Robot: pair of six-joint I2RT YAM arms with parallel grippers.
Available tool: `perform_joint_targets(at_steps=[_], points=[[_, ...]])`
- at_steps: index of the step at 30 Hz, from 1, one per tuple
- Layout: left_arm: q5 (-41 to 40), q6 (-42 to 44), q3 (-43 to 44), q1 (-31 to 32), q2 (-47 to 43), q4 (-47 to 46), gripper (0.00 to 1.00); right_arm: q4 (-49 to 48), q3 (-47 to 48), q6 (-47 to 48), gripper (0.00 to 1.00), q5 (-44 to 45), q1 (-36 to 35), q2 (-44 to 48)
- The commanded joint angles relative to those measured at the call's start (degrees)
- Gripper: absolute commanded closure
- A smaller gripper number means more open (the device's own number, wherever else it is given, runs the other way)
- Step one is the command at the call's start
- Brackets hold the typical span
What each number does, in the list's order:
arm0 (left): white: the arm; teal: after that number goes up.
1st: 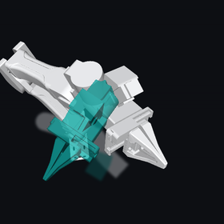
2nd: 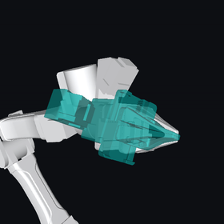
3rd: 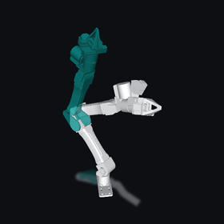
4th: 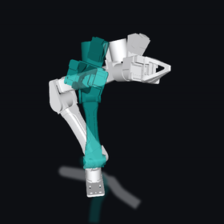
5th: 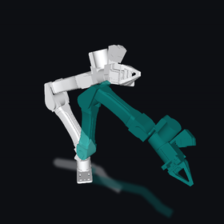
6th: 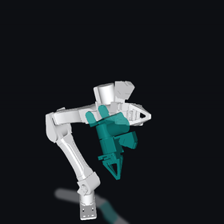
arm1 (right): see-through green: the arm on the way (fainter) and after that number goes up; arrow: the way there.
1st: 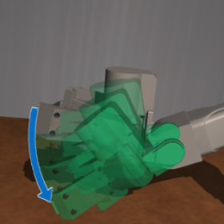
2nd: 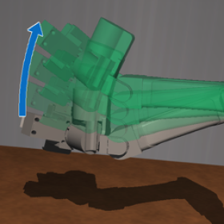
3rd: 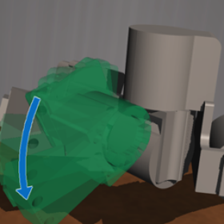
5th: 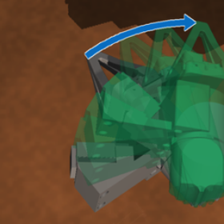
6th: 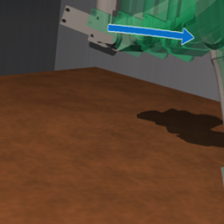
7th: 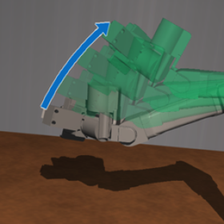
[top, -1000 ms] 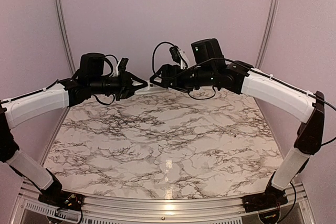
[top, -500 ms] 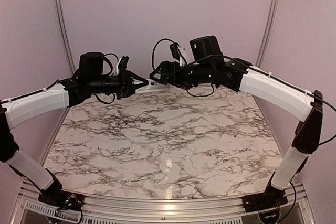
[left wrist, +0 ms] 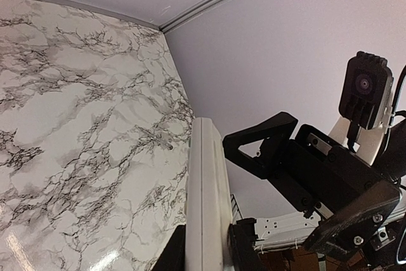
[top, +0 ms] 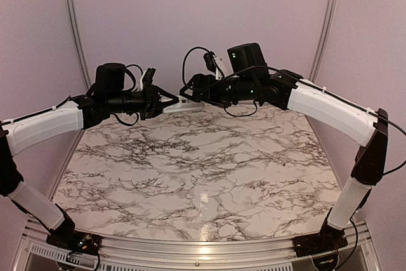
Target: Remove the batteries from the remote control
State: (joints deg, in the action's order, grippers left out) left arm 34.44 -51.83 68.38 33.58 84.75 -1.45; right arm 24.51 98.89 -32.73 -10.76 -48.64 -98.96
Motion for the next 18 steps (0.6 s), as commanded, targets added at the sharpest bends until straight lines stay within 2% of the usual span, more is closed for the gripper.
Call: perform_joint_targets(at_steps=[1, 18], points=[[2.72, 1.62, 0.89, 0.43, -0.12, -3.03, 1.00, 2.75, 3.09, 1.21, 0.10, 1.93, -0.36, -1.75], [5.55, 2.50, 1.50, 0.43, -0.03, -5.35, 1.00, 6.10, 6.24, 2.87, 0.11, 2.98, -1.34, -5.39]])
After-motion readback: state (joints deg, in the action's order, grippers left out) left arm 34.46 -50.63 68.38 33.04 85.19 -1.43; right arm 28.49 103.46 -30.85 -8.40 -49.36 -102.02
